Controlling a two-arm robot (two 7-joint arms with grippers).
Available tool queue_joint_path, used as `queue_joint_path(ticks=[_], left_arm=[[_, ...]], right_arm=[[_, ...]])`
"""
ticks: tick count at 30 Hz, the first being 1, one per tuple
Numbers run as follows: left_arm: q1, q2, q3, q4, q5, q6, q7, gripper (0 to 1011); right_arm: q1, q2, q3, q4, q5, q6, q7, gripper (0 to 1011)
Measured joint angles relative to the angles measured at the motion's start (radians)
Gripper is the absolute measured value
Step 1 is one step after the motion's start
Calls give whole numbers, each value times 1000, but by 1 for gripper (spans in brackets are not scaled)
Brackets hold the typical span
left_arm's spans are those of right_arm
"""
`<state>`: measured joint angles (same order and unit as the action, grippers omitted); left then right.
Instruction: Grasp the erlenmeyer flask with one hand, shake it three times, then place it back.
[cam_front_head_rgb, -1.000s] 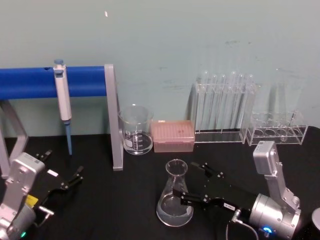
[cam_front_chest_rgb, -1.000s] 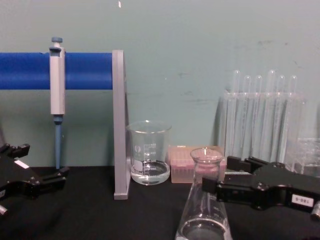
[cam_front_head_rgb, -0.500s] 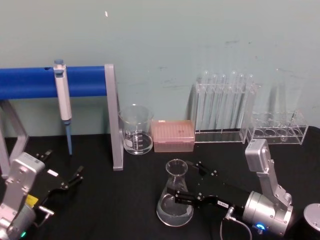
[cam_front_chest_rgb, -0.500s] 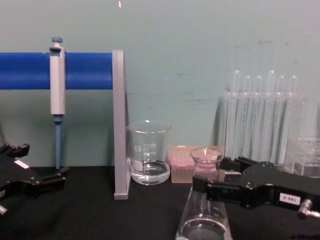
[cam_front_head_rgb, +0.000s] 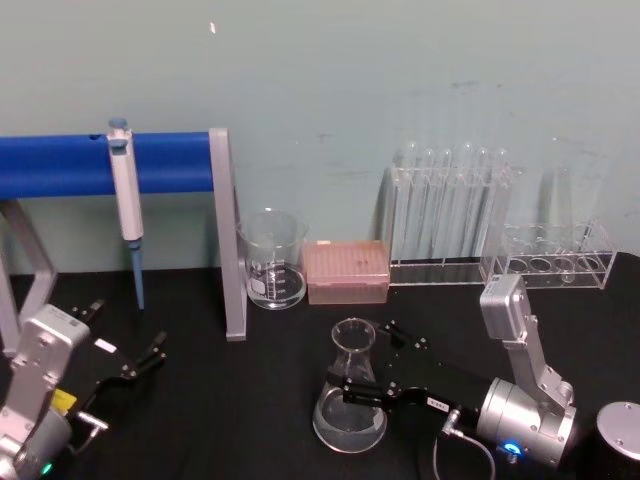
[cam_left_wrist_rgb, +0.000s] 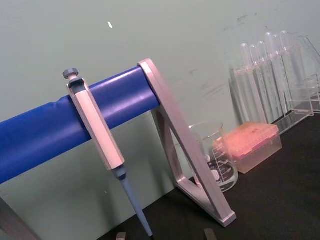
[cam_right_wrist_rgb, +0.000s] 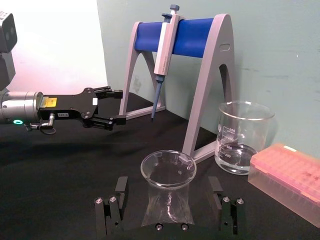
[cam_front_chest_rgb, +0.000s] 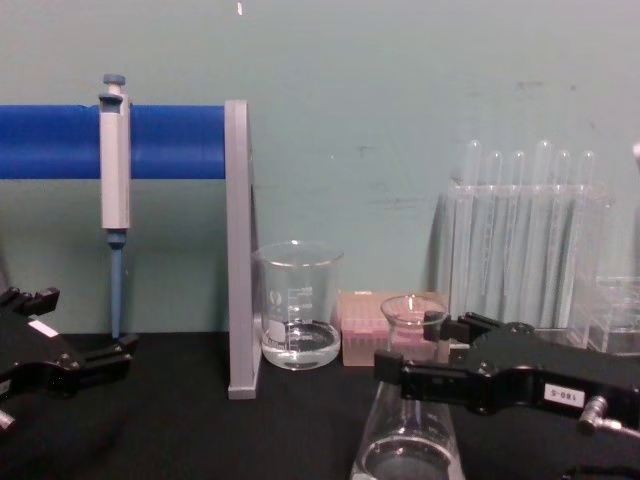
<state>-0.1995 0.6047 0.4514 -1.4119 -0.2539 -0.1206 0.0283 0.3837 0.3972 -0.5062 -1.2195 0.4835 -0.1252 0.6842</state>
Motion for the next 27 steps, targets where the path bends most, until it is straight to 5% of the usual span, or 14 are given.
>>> queue_joint_path(ticks=[27], left_arm=[[0, 0, 0, 0, 0, 0, 0, 1001]], right_arm=[[7, -13, 0, 5, -13, 2, -24, 1000]])
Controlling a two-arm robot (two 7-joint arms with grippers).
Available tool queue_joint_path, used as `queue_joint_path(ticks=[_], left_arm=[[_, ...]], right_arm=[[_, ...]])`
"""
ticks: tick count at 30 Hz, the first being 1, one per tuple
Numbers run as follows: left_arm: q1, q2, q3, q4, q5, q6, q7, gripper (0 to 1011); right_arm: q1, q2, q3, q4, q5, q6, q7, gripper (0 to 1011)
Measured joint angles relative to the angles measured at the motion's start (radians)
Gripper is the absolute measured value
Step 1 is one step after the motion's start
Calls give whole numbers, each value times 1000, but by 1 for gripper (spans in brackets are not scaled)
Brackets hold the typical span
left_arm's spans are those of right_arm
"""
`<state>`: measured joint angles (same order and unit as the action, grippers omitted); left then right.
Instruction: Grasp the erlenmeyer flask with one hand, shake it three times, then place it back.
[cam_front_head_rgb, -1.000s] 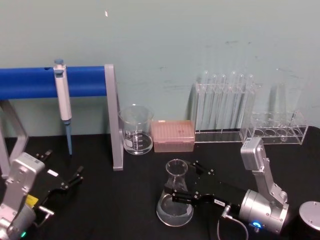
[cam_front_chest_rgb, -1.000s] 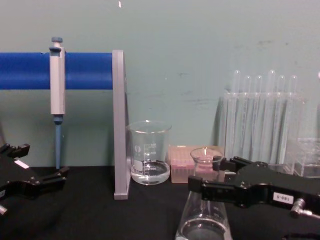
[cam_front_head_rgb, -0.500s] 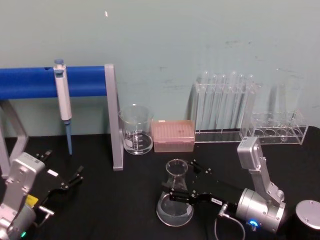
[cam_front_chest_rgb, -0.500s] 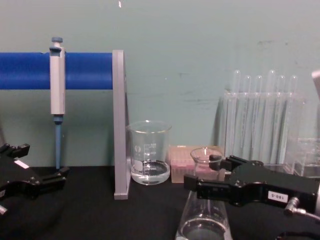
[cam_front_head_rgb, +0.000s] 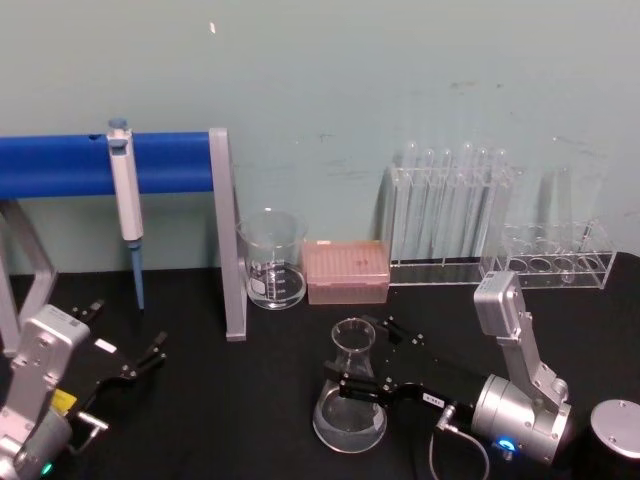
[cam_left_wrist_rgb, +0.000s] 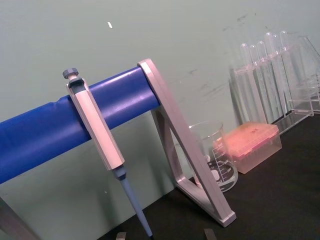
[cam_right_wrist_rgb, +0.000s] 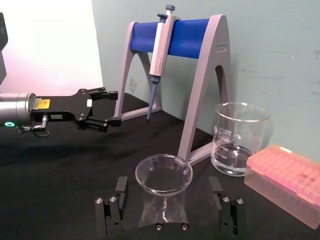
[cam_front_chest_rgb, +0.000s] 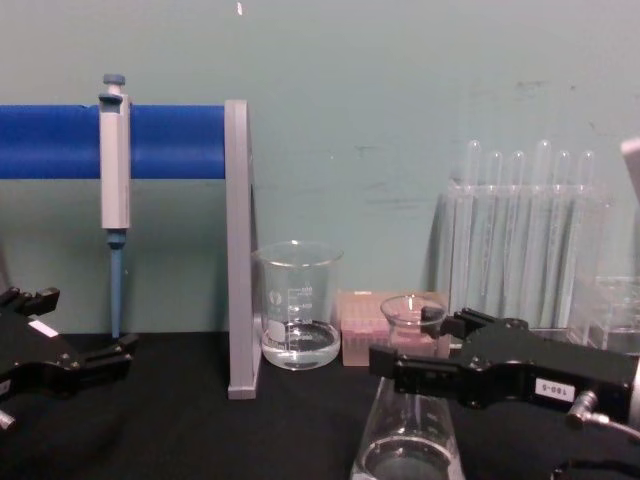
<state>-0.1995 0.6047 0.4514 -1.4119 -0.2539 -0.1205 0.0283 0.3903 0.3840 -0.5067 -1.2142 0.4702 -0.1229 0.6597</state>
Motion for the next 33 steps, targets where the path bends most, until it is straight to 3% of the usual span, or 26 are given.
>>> queue_joint_path(ticks=[23, 27, 33], left_arm=[[0, 0, 0, 0, 0, 0, 0, 1001], [0, 0, 0, 0, 0, 0, 0, 1001], [0, 0, 0, 0, 0, 0, 0, 1001]], right_arm=[[-1, 1, 0, -1, 1, 0, 2, 1000], [-1, 1, 0, -1, 1, 0, 2, 951], [-1, 1, 0, -1, 1, 0, 2, 788]])
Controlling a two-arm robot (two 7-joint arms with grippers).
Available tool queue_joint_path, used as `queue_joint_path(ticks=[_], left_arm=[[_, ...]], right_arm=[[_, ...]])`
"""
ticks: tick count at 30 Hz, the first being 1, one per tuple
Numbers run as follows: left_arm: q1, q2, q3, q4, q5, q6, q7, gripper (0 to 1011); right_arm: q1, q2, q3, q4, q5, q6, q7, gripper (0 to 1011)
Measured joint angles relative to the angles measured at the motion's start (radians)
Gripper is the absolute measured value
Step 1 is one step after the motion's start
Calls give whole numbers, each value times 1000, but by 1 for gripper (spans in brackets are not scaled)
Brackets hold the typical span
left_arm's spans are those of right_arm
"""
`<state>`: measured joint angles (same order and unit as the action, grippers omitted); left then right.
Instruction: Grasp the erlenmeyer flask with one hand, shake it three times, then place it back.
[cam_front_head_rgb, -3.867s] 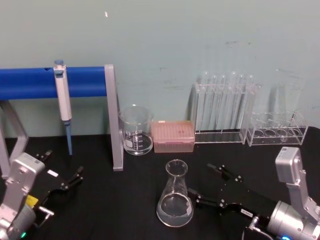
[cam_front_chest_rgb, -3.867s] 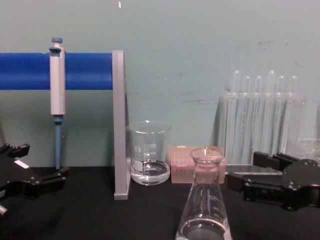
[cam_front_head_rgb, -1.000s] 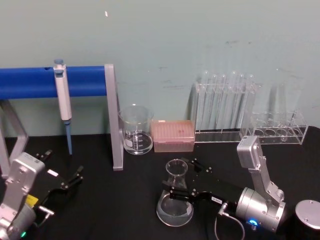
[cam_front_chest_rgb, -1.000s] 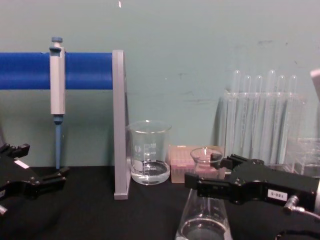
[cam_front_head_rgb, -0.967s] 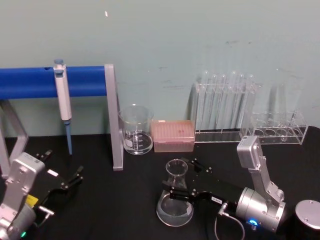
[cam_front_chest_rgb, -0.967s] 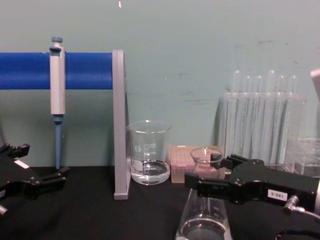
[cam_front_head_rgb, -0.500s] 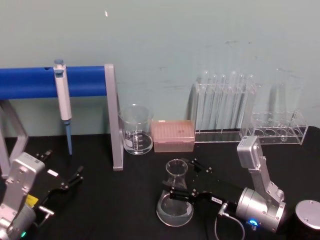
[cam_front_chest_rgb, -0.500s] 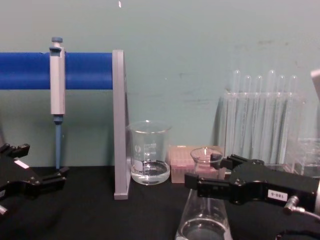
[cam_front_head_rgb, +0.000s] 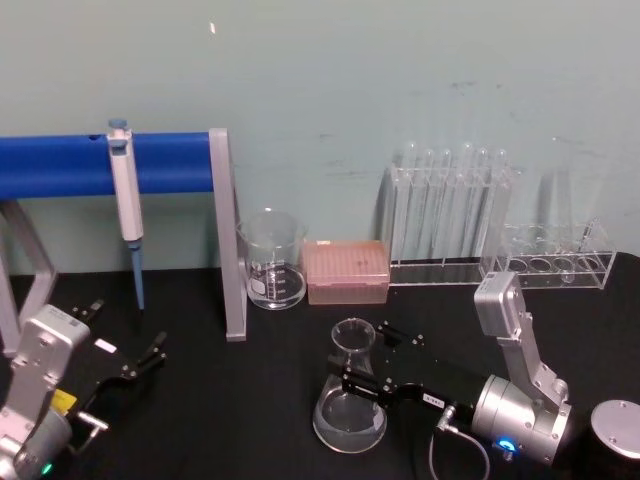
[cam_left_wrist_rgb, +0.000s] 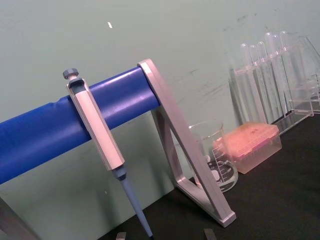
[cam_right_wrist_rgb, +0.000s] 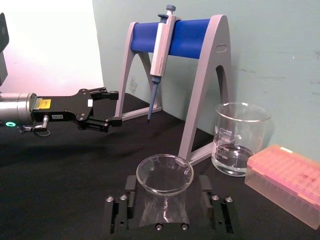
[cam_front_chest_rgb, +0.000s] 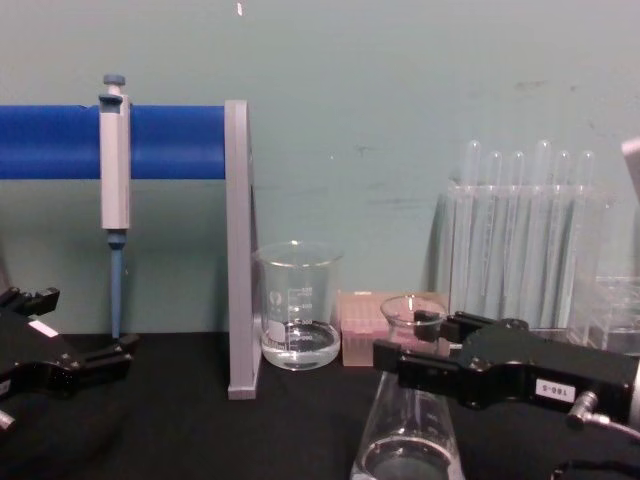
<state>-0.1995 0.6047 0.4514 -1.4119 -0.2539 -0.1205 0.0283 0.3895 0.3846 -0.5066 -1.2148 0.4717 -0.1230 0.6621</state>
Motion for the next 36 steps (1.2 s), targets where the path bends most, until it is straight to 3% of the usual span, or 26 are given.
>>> queue_joint_path(ticks=[9, 12, 36], left_arm=[[0, 0, 0, 0, 0, 0, 0, 1001], [0, 0, 0, 0, 0, 0, 0, 1001], [0, 0, 0, 0, 0, 0, 0, 1001]], right_arm=[[0, 0, 0, 0, 0, 0, 0, 488], [0, 0, 0, 0, 0, 0, 0, 450], [0, 0, 0, 0, 0, 0, 0, 450]])
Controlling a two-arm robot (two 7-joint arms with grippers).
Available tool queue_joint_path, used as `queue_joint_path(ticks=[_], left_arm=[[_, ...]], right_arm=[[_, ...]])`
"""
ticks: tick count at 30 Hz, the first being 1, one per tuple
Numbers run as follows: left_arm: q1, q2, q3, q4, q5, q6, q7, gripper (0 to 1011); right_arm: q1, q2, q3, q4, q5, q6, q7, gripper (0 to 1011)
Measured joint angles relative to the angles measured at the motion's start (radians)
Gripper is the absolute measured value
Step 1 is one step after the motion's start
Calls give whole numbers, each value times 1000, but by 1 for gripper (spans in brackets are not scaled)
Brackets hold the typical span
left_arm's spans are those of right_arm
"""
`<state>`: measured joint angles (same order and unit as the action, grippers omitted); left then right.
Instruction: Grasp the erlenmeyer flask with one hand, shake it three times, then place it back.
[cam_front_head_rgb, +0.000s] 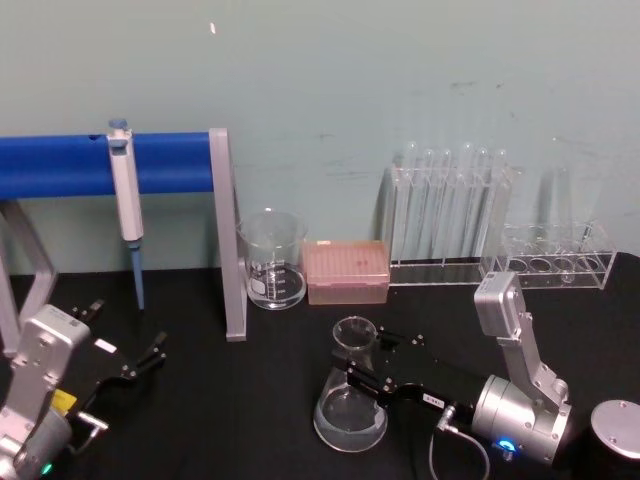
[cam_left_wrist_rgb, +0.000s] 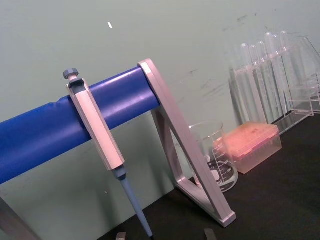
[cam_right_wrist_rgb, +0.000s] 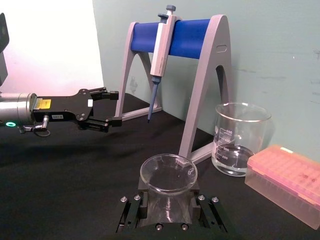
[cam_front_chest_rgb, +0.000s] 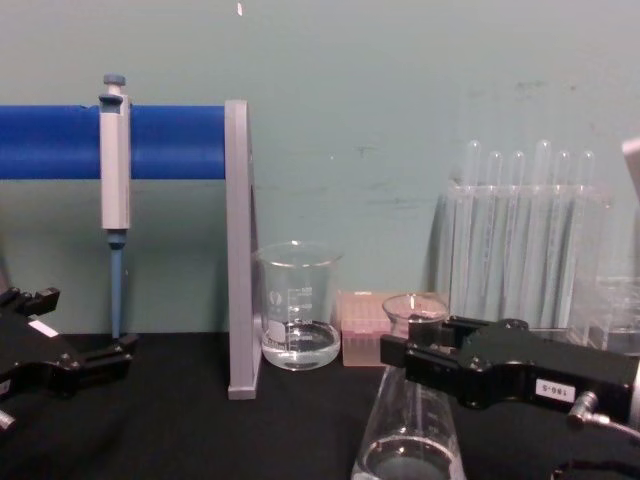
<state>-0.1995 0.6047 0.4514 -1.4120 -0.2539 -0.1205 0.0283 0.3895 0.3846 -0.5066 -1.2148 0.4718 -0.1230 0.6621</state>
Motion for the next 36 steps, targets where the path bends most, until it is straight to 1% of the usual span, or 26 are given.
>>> queue_joint_path(ticks=[7, 16, 23, 31, 36], left_arm=[[0, 0, 0, 0, 0, 0, 0, 1001], [0, 0, 0, 0, 0, 0, 0, 1001], [0, 0, 0, 0, 0, 0, 0, 1001], [0, 0, 0, 0, 0, 0, 0, 1001], [0, 0, 0, 0, 0, 0, 0, 1001]], right_arm=[[0, 0, 0, 0, 0, 0, 0, 450], [-7, 2, 12, -10, 13, 0, 3, 450], [-22, 11, 32, -59, 25, -3, -14, 450], [-34, 20, 55, -111, 21, -6, -55, 450], [-38, 23, 68, -131, 18, -5, -72, 450]])
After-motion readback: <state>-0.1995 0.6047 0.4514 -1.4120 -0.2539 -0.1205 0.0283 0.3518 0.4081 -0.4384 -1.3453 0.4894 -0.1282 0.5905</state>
